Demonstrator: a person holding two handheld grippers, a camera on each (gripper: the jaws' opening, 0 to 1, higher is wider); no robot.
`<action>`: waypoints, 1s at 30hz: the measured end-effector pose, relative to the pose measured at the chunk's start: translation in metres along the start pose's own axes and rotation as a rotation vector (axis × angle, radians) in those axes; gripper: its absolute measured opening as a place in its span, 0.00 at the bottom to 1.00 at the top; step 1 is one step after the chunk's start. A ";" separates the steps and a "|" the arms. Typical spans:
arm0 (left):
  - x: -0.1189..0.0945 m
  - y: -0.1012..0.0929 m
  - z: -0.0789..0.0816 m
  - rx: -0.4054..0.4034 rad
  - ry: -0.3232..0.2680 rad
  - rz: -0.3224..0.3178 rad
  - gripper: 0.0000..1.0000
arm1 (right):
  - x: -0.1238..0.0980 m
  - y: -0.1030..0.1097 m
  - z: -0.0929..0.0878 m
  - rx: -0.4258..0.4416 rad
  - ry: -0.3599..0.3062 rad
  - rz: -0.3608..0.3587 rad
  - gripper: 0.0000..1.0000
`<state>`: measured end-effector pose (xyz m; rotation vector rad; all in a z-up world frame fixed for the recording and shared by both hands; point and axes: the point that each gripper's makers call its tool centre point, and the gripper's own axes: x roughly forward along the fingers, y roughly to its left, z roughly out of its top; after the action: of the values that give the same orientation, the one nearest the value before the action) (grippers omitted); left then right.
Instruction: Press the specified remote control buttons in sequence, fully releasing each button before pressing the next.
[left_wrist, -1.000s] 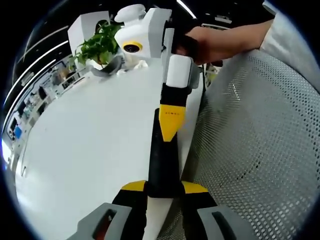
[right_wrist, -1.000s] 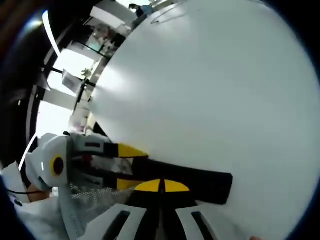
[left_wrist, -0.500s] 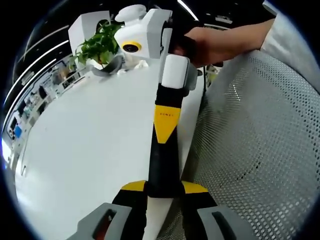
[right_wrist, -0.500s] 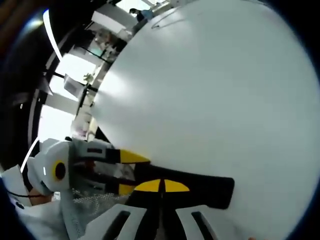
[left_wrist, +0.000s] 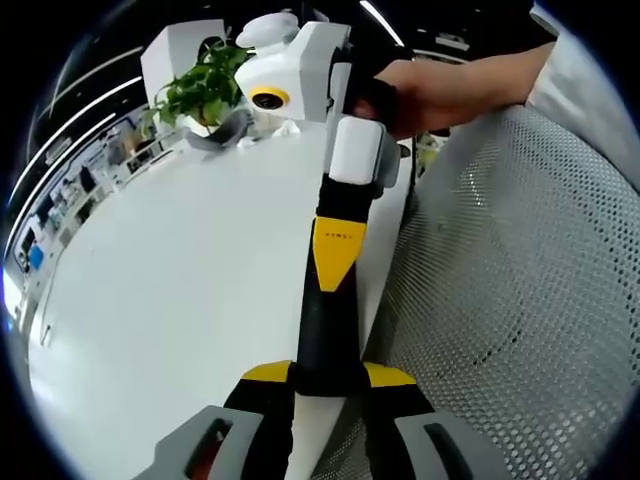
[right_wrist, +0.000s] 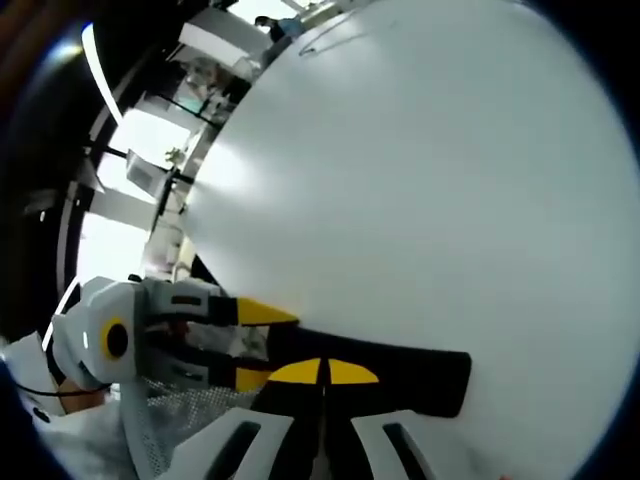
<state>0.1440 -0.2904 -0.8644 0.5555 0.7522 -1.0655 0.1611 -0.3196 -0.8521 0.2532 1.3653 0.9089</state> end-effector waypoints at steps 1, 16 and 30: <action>0.000 0.000 0.000 -0.004 -0.001 0.000 0.25 | 0.000 0.000 0.000 -0.012 -0.002 -0.004 0.00; 0.001 0.001 0.002 -0.058 -0.021 -0.003 0.25 | 0.001 -0.002 0.001 -0.003 -0.007 0.003 0.00; 0.002 0.000 0.003 -0.052 -0.026 -0.005 0.25 | 0.000 -0.001 0.001 0.012 -0.001 0.006 0.00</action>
<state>0.1457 -0.2934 -0.8639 0.4948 0.7572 -1.0530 0.1628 -0.3203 -0.8526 0.2670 1.3701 0.9060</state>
